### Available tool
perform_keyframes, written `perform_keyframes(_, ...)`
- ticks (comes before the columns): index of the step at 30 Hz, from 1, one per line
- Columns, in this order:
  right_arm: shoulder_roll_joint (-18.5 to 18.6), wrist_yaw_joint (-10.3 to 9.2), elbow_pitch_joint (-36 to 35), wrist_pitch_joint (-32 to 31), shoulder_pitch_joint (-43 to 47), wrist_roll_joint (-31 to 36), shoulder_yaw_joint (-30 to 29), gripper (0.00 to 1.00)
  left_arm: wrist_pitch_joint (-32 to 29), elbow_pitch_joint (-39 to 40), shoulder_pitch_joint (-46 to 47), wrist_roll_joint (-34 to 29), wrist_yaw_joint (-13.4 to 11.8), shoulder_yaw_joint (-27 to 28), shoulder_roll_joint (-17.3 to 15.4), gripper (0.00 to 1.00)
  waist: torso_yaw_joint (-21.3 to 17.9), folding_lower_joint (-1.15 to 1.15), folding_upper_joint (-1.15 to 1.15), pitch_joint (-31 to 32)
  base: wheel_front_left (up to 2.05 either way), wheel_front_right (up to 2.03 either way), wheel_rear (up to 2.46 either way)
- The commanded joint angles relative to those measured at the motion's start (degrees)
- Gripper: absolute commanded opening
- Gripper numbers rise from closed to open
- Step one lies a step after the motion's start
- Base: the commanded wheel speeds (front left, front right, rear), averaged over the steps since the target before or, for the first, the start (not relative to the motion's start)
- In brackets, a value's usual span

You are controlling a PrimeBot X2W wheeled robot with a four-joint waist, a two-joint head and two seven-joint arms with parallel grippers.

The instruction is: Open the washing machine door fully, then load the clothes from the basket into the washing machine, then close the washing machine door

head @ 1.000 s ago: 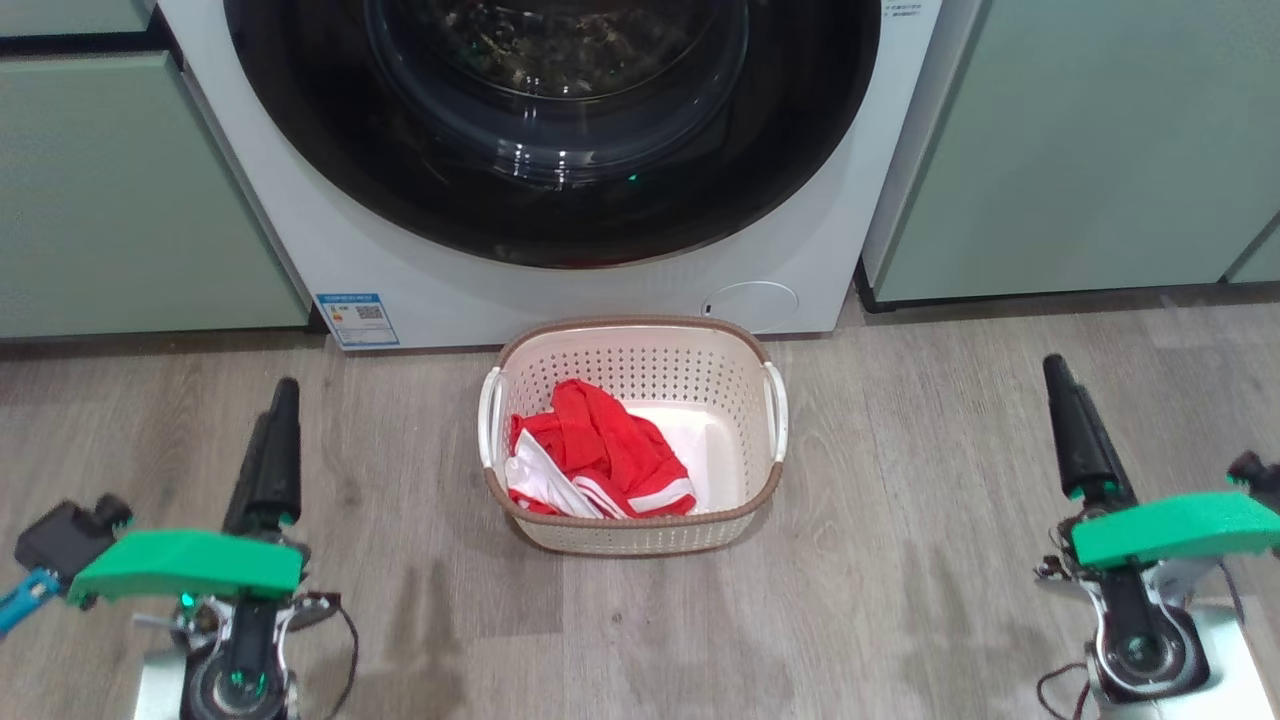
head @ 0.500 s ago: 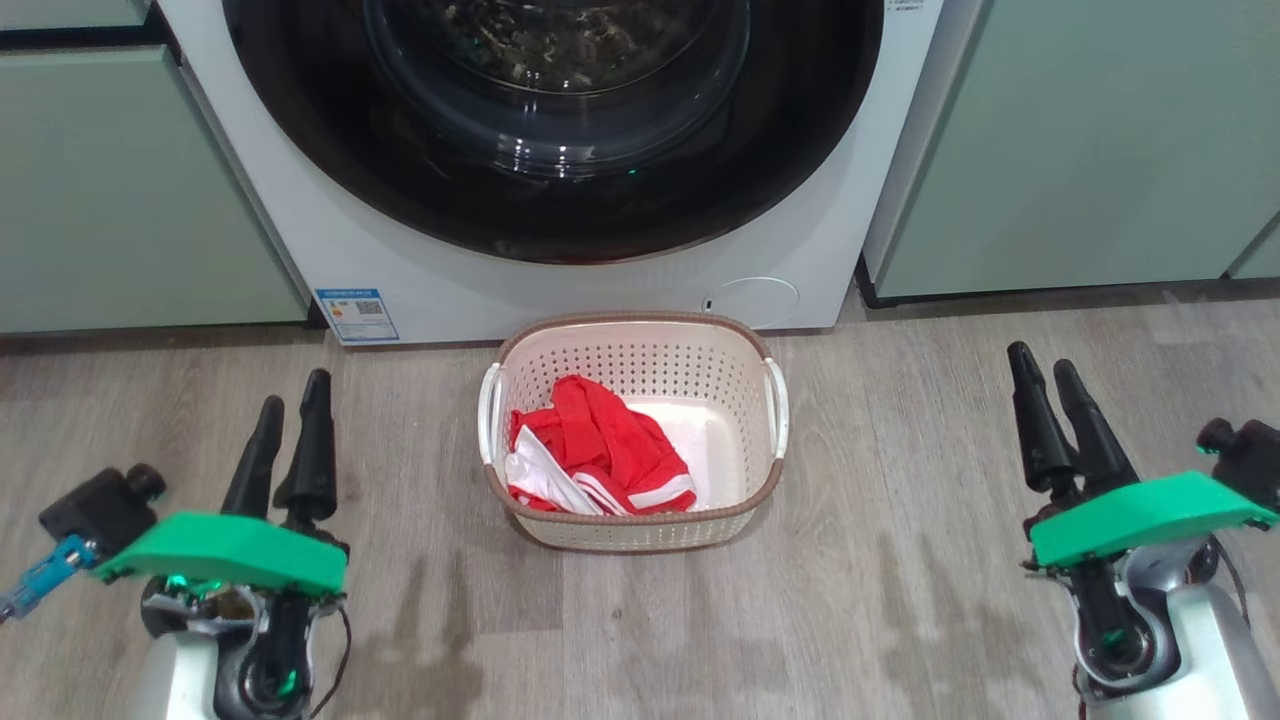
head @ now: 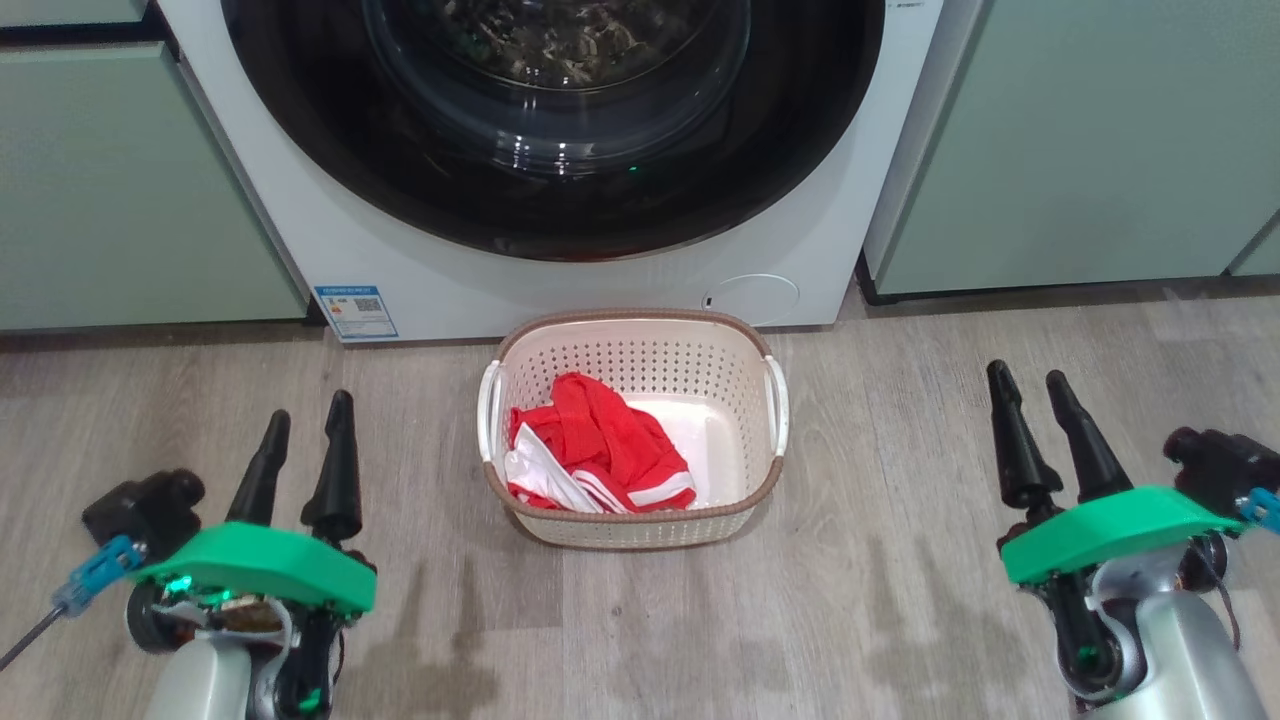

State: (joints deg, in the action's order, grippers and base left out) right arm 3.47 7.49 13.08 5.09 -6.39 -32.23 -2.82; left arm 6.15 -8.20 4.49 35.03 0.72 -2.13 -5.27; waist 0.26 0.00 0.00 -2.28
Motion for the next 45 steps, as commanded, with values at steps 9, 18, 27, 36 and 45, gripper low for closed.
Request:
perform_keyframes(9,-0.4,0.0,0.3,2.4,-2.1,8.8,1.1,1.0,2.0,3.1,1.8,-7.2,-2.8,-0.7,-2.7,1.0,0.0,0.0,0.0,-0.1,0.0,0.0,0.0)
perform_keyframes(18,-0.6,0.0,1.1,4.2,-2.9,15.5,1.5,1.0,3.6,3.2,1.4,-12.1,-4.7,-1.4,-3.3,1.0,0.0,0.0,0.0,-0.2,0.0,0.0,0.0)
perform_keyframes(27,-0.7,0.0,1.0,5.8,-3.4,19.7,1.4,1.0,5.1,2.6,1.2,-16.2,-5.3,-1.1,-3.1,1.0,0.1,0.0,0.0,-0.3,0.0,0.0,0.0)
perform_keyframes(36,-0.7,0.0,0.7,7.4,-3.3,23.1,1.6,1.0,6.6,2.1,0.9,-20.3,-4.3,-0.8,-2.5,1.0,0.2,0.0,0.0,-0.2,0.0,0.0,0.0)
perform_keyframes(45,-0.6,0.0,0.8,8.6,-3.4,26.5,2.2,1.0,7.9,0.4,1.0,-23.0,-3.1,0.4,-1.3,1.0,0.3,0.0,0.0,-0.1,0.0,0.0,0.0)
